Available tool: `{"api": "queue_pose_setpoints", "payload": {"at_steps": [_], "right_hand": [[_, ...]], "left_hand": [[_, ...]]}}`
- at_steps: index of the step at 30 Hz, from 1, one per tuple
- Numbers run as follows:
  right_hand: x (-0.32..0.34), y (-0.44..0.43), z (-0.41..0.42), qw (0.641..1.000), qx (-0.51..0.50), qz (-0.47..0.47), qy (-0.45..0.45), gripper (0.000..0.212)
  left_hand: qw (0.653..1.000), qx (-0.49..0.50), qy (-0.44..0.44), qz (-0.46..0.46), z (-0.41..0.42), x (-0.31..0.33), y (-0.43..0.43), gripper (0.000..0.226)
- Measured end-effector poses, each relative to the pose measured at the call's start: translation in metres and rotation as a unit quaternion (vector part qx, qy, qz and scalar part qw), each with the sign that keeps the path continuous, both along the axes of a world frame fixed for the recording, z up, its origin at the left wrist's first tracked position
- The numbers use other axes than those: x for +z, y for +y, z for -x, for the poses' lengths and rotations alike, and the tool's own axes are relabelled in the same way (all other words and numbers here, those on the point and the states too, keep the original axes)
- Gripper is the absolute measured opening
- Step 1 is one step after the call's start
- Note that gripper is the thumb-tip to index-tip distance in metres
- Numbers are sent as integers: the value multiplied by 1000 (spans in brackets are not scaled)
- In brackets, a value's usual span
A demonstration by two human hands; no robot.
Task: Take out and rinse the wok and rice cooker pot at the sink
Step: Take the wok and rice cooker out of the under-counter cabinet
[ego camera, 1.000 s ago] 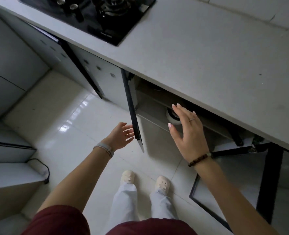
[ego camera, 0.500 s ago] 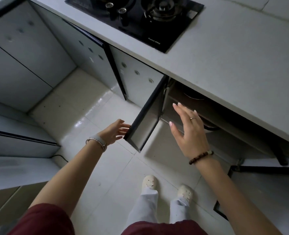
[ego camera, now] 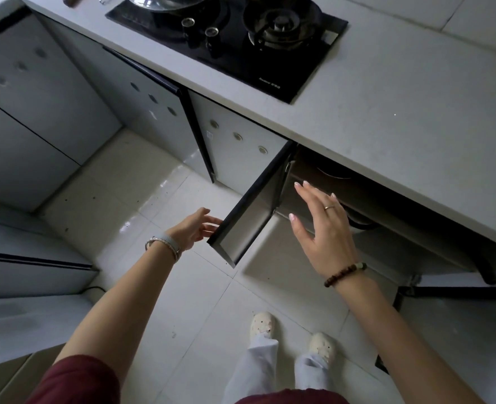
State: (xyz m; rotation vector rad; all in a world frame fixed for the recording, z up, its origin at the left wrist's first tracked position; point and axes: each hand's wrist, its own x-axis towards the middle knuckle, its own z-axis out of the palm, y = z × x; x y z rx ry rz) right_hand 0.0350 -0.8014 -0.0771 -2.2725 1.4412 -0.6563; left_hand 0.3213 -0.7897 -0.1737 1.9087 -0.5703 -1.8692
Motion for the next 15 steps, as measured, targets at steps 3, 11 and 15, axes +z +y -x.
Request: {"api": "queue_pose_setpoints", "payload": {"at_steps": [3, 11, 15], "right_hand": [[-1, 1, 8, 1000, -14, -2, -2, 53], [-5, 16, 66, 995, -98, 0, -25, 52], [0, 31, 112, 988, -153, 12, -33, 53]], "left_hand": [[998, -42, -38, 19, 0, 5, 1, 54], [877, -111, -336, 324, 54, 37, 1, 26], [755, -135, -420, 485, 115, 60, 0, 35]]}}
